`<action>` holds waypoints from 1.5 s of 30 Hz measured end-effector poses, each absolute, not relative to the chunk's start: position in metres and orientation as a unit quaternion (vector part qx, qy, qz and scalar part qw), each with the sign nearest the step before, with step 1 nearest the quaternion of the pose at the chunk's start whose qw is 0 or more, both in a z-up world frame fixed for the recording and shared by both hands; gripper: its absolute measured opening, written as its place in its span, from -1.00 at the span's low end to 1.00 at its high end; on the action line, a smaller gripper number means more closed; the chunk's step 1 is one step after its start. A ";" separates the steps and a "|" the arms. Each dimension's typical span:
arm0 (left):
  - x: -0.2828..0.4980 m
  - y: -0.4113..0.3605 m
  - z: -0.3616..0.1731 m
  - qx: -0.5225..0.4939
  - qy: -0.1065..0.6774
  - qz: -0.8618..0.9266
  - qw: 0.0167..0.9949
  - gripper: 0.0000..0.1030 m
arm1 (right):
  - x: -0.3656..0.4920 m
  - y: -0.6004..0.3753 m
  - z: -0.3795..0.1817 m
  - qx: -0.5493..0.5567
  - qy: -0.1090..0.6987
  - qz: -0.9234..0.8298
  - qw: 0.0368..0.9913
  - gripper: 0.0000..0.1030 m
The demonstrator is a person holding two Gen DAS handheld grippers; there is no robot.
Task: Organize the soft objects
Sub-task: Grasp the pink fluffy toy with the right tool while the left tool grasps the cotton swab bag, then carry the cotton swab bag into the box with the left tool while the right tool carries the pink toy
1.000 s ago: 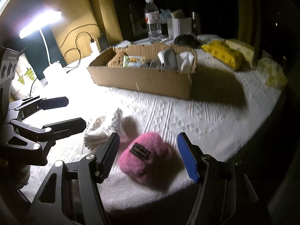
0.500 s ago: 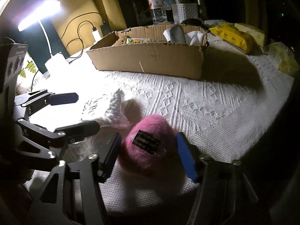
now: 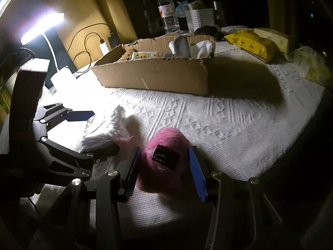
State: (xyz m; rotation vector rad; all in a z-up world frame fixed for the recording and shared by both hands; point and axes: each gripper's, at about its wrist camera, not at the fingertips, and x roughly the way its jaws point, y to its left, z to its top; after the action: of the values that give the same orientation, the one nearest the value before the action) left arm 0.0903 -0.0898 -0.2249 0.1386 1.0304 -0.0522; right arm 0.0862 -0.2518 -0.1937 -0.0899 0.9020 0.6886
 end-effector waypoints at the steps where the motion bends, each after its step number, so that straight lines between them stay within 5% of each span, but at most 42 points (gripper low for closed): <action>1: 0.091 -0.091 -0.225 0.068 0.491 -0.030 0.868 0.67 | 0.088 -0.253 -0.193 -0.042 0.427 0.325 0.843 -0.10; 12: 0.092 -0.088 -0.218 0.054 0.485 -0.052 0.871 0.17 | 0.098 -0.255 -0.190 -0.038 0.423 0.325 0.845 -0.19; 45: 0.095 -0.035 -0.154 -0.027 0.422 -0.037 0.905 0.15 | 0.122 -0.227 -0.145 -0.069 0.393 0.341 0.851 -0.27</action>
State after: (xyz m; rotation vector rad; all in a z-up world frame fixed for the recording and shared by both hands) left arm 0.0946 -0.0349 -0.1540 -0.0547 0.8714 -0.0774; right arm 0.1224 -0.2268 -0.1453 -0.1453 0.8275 0.7170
